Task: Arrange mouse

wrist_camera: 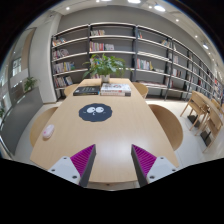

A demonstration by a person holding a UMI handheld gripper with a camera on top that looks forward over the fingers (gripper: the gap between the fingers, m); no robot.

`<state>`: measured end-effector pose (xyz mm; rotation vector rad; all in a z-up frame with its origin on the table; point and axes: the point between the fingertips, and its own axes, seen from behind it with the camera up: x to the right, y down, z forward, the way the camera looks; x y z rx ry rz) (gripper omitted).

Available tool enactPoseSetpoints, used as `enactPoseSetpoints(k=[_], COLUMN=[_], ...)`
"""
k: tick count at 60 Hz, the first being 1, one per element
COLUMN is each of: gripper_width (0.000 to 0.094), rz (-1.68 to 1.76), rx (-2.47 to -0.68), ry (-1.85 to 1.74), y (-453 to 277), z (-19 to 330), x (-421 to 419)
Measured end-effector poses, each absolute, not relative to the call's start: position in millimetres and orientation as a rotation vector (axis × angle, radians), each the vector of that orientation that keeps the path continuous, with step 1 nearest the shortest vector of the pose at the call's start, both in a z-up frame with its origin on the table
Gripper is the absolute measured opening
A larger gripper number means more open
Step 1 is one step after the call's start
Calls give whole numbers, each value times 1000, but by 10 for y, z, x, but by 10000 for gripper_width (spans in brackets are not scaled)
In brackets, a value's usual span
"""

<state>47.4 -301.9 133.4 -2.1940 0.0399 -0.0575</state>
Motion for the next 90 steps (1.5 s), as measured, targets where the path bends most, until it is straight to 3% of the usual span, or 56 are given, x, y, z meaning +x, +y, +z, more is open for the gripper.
enactPoseSetpoints(k=[12, 20, 34, 47, 61, 66, 69, 79, 86, 90], gripper_width=[703, 702, 708, 714, 698, 652, 512, 317, 291, 291], rz=[-20, 41, 172, 192, 143, 100, 65, 77, 78, 110], rx=[-2288, -2344, -2417, -2408, -2383, -2379, -2380, -2437, -2477, -2451], ry=[-1, -39, -146, -160, -98, -90, -105, -136, -166, -170], y=[-3177, -3123, -2898, -2262, -1527, -1409, -1370, -1403, -1508, -1493], z=[874, 427, 2, -78, -116, -131, -143, -159, -90, 162], x=[-39, -831, -2229, -2959, -3078, -3029, -2991, -2979, -2950, -2940])
